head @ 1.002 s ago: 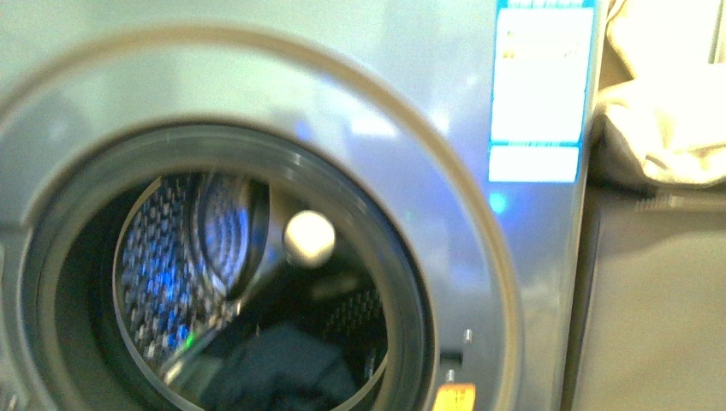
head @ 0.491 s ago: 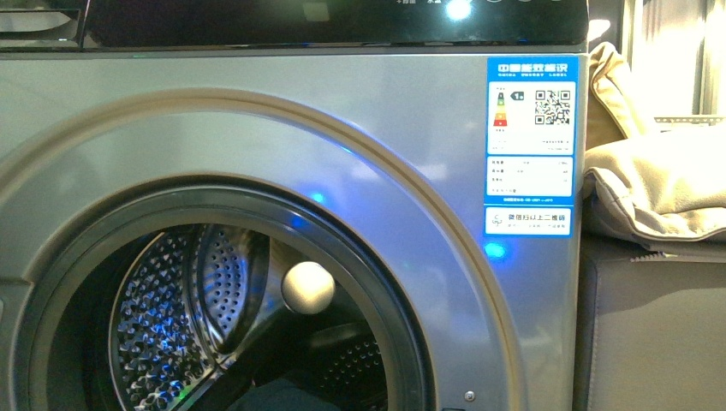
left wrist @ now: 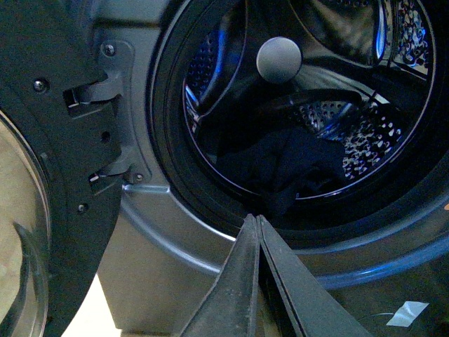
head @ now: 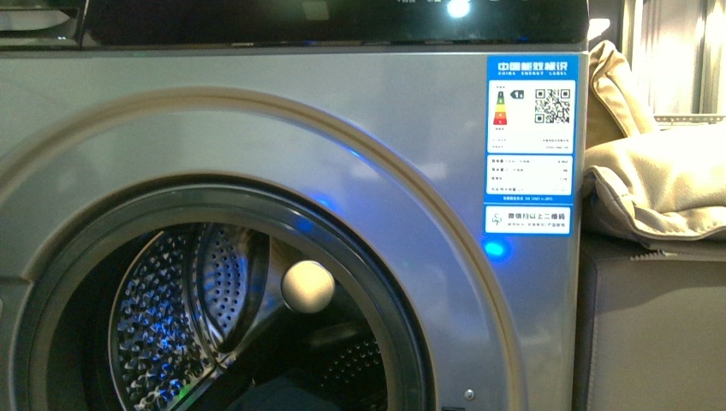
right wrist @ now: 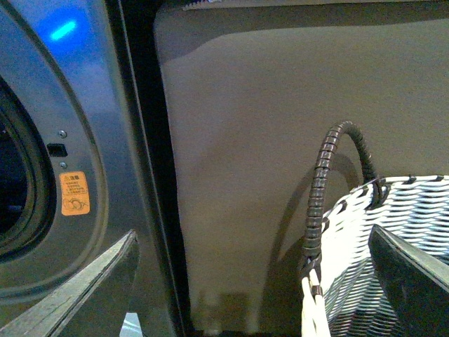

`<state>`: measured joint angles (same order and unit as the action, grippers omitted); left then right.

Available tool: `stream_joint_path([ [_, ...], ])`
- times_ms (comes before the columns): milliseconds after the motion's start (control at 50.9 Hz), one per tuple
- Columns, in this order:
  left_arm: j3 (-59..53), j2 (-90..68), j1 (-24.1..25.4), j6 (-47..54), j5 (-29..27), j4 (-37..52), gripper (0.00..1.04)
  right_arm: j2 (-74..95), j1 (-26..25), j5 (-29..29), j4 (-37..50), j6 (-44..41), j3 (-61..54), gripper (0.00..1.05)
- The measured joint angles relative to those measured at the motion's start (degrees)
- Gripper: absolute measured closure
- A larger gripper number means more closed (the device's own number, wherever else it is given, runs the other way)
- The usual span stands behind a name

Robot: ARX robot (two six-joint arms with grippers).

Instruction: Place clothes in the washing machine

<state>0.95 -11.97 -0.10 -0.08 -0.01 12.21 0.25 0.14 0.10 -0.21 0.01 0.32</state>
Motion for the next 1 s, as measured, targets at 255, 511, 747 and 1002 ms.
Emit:
stream_joint_path([
  [255,0.00,11.43,0.00,0.00,0.00,-11.89,1.01,0.00,0.00,0.00,0.00,-0.02,0.00,0.08],
  [511,0.02,11.74,0.00,0.00,0.00,-12.13,1.01,0.00,0.00,0.00,0.00,-0.02,0.00,0.08],
  [747,0.00,11.74,0.00,-0.04,0.00,-12.13,0.84,0.00,0.00,0.00,0.00,-0.02,0.00,0.08],
  [1002,0.02,11.74,0.00,-0.04,0.00,-12.13,0.28,0.00,0.00,0.00,0.00,-0.02,0.00,0.08],
])
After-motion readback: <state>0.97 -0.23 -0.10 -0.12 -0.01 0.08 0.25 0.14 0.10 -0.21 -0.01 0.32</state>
